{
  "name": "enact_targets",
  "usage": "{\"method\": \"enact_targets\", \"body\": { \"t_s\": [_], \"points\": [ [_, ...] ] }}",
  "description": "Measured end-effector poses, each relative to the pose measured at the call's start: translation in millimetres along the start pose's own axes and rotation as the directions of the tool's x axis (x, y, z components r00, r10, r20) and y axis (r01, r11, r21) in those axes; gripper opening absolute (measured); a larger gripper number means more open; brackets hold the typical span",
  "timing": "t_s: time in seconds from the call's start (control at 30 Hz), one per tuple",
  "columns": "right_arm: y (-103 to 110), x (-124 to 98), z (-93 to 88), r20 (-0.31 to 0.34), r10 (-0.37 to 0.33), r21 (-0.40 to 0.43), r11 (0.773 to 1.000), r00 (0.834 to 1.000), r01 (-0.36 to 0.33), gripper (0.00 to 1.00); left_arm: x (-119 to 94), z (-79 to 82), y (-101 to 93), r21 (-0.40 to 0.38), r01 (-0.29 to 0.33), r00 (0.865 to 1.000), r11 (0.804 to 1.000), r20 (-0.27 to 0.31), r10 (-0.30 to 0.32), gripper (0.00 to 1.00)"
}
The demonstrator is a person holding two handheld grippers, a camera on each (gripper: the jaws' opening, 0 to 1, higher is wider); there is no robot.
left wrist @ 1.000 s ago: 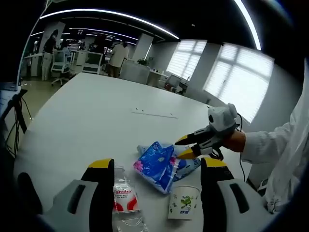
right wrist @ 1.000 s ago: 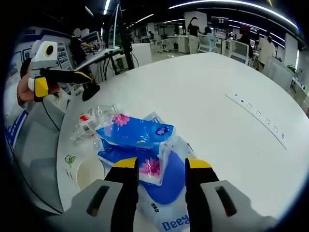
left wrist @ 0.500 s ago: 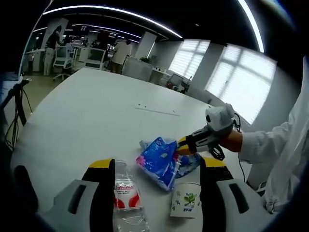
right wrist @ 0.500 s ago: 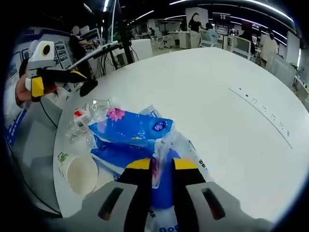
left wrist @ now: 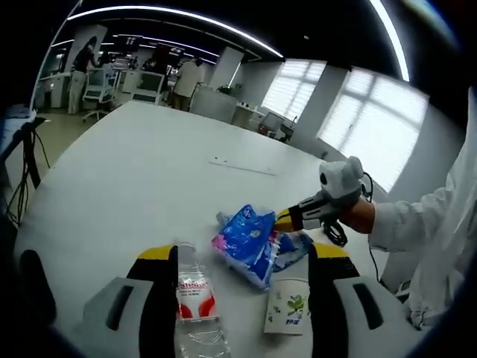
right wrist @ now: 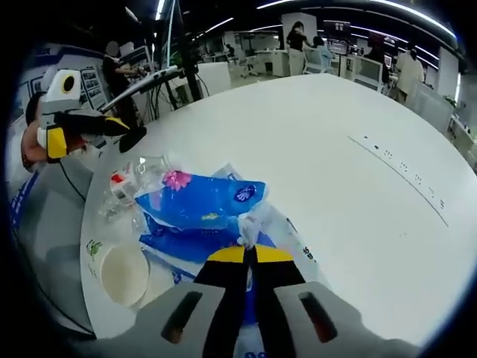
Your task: Arrange the tabletop items into an orderly group along one side of the table until the central work area is clear of visible clutter.
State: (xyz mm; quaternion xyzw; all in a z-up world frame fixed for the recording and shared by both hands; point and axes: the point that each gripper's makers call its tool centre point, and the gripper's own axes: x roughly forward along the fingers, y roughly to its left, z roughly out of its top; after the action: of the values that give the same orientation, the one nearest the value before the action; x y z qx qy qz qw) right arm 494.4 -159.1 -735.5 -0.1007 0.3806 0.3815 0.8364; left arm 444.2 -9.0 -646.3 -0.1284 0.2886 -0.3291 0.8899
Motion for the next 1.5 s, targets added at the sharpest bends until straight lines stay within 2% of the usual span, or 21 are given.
{"method": "enact_targets", "body": {
  "t_s": [0.27, 0.97, 1.5],
  "points": [
    [0.8, -6.8, 5.4, 0.026, -0.005, 0.023, 1.0, 1.0, 0.004, 0.0, 0.0, -0.3, -1.5, 0.004, 0.0, 1.0, 1.0, -0.001, 0.0, 0.71],
    [-4.6, -39.7, 26.2, 0.109, -0.048, 0.044, 0.998, 0.993, 0.044, 0.0, 3.9, 15.6, -19.5, 0.04, 0.024, 1.0, 0.999, 0.013, -0.024, 0.71],
    [-14.8, -79.5, 44.4, 0.212, -0.115, 0.123, 0.988, 0.97, 0.091, 0.0, 17.8, 32.6, -41.7, 0.111, 0.053, 0.998, 0.992, 0.007, -0.055, 0.66]
  ]
}}
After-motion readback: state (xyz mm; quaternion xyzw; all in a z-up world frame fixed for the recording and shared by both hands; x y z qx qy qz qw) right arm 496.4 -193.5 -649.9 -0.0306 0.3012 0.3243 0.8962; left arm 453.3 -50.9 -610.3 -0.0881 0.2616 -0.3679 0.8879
